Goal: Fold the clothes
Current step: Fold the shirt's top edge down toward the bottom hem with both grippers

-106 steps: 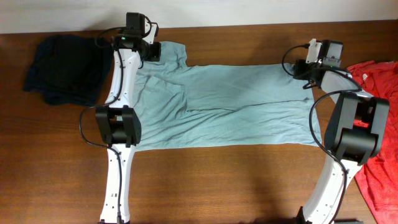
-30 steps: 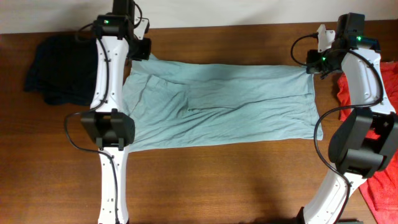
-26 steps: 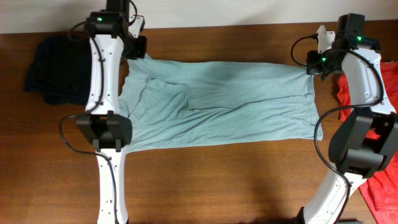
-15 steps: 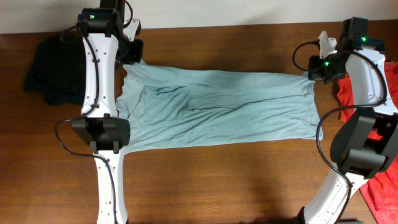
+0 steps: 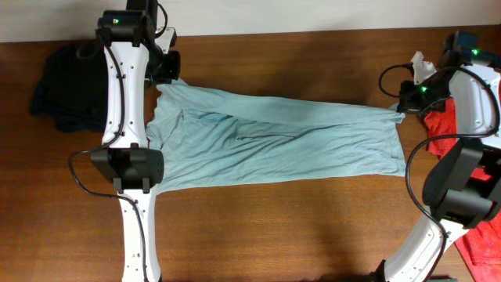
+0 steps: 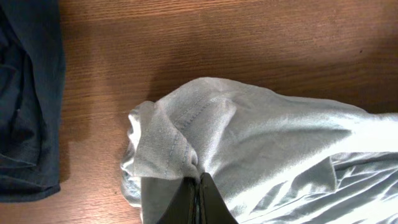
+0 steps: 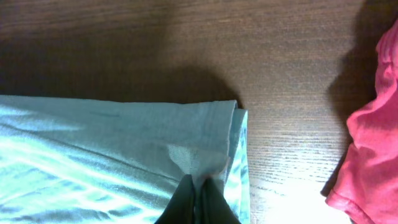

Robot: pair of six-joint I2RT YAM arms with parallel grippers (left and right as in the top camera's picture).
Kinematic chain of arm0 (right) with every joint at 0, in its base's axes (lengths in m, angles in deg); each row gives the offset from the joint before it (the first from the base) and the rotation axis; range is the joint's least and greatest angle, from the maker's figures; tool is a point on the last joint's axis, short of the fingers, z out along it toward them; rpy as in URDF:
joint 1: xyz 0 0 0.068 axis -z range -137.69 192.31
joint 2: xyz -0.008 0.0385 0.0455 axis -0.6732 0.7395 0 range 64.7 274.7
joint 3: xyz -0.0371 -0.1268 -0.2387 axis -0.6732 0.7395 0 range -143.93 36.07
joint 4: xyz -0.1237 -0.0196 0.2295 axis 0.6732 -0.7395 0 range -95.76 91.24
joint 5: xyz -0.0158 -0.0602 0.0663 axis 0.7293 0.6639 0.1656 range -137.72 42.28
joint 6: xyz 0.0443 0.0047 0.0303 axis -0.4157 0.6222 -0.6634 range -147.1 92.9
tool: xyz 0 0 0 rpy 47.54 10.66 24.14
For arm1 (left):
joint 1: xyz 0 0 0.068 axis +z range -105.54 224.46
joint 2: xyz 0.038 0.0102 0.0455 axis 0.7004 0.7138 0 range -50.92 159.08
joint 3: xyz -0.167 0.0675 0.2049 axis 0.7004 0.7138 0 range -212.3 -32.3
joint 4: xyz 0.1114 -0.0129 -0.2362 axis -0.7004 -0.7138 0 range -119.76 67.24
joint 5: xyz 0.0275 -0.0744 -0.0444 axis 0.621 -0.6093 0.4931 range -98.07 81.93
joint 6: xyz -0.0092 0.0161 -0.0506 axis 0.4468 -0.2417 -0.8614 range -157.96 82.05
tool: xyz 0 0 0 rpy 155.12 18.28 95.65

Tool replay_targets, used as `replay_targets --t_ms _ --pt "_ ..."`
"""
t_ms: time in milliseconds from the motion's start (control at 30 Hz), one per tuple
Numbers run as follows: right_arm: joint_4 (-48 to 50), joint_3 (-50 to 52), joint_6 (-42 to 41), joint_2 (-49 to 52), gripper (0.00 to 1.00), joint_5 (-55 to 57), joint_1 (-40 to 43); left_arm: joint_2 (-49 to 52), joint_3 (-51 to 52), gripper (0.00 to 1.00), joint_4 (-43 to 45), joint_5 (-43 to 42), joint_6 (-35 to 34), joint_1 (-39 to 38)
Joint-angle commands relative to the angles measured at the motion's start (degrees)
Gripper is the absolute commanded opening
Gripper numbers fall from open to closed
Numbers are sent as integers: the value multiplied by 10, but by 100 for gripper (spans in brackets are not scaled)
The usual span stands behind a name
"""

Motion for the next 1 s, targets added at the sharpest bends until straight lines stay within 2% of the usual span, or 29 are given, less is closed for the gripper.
replay_targets --t_ms 0,100,333,567,967 --pt "-4 -10 8 -29 4 -7 2 -32 3 1 -1 -12 -29 0" --pt "-5 -10 7 -29 4 -7 2 -59 43 1 -1 -19 -31 1" --pt "-21 -13 5 -29 4 -15 1 -151 246 1 -1 -19 -31 2" --pt "-74 -33 -10 -29 4 -33 4 -161 359 1 -2 -15 -41 3" --pt "-130 -43 -34 -29 4 -11 25 -163 428 1 -2 -2 -69 55"
